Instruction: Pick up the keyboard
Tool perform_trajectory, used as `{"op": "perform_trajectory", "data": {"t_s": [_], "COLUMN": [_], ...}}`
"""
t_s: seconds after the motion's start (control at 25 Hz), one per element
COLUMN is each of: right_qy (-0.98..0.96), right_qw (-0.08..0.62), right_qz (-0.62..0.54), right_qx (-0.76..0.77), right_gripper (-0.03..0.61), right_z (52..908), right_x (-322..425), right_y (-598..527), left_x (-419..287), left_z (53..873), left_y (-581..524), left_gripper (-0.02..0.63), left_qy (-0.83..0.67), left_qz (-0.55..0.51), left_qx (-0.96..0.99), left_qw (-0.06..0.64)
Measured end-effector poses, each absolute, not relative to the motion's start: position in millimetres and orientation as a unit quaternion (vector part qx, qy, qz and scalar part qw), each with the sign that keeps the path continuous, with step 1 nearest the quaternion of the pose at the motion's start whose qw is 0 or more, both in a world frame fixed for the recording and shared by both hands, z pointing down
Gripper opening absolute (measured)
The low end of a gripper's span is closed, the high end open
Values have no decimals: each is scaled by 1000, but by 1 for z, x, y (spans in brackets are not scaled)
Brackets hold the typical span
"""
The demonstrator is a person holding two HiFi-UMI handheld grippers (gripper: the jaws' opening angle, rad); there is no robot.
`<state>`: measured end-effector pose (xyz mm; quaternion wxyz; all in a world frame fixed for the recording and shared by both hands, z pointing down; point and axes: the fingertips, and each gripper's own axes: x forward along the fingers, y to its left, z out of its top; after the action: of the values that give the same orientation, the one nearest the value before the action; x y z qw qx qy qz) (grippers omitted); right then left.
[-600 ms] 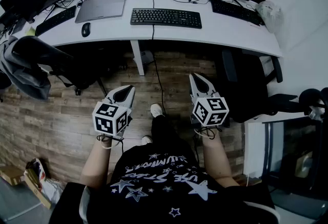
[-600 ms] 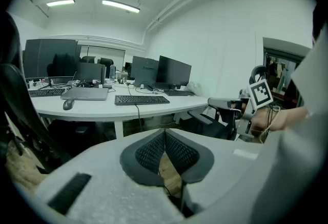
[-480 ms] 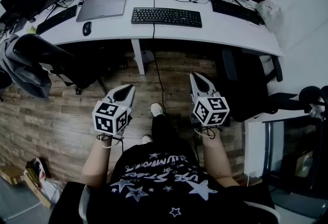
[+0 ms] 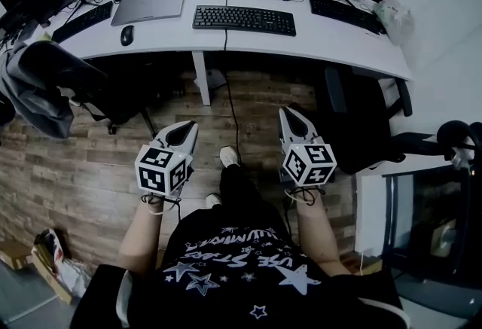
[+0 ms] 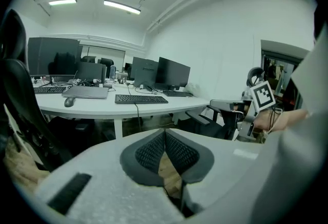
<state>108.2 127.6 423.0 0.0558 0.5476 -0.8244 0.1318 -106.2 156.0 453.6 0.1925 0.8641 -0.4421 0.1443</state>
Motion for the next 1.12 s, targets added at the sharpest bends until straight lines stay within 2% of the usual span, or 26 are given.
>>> {"op": "perform_trajectory", "data": {"t_s": [0.16, 0.48, 0.52, 0.56, 0.64, 0.8, 0.96, 1.12], "right_qy": [-825, -822, -825, -828, -833, -838, -840, -840], "right_qw": [37, 23, 24, 25, 31, 40, 49, 58], "right_qz": [135, 132, 131, 132, 135, 147, 166, 181], "right_qx": [548, 554, 549, 544, 536, 524, 515, 509], "right_gripper": [5, 6, 32, 89, 146, 281, 367, 408], "right_z": [418, 402, 401, 402, 405, 415, 428, 437], "right_x": [107, 115, 113, 112, 111, 113, 115, 122], "right_y": [126, 86, 79, 72, 53, 10, -36, -83], "left_x": [-111, -112, -111, -109, -103, -92, -84, -78], "left_z": [449, 424, 422, 421, 424, 435, 448, 452], "left_y": [153, 110, 103, 96, 80, 42, 1, -45], "left_gripper": [21, 27, 40, 82, 220, 333, 378, 399], "left_qy": [-438, -451, -449, -446, -439, -428, -420, -425], "left_qz": [128, 110, 108, 108, 113, 133, 145, 150], "left_qx": [868, 874, 875, 877, 881, 883, 883, 880], "left_qw": [194, 146, 143, 141, 138, 138, 151, 153]}}
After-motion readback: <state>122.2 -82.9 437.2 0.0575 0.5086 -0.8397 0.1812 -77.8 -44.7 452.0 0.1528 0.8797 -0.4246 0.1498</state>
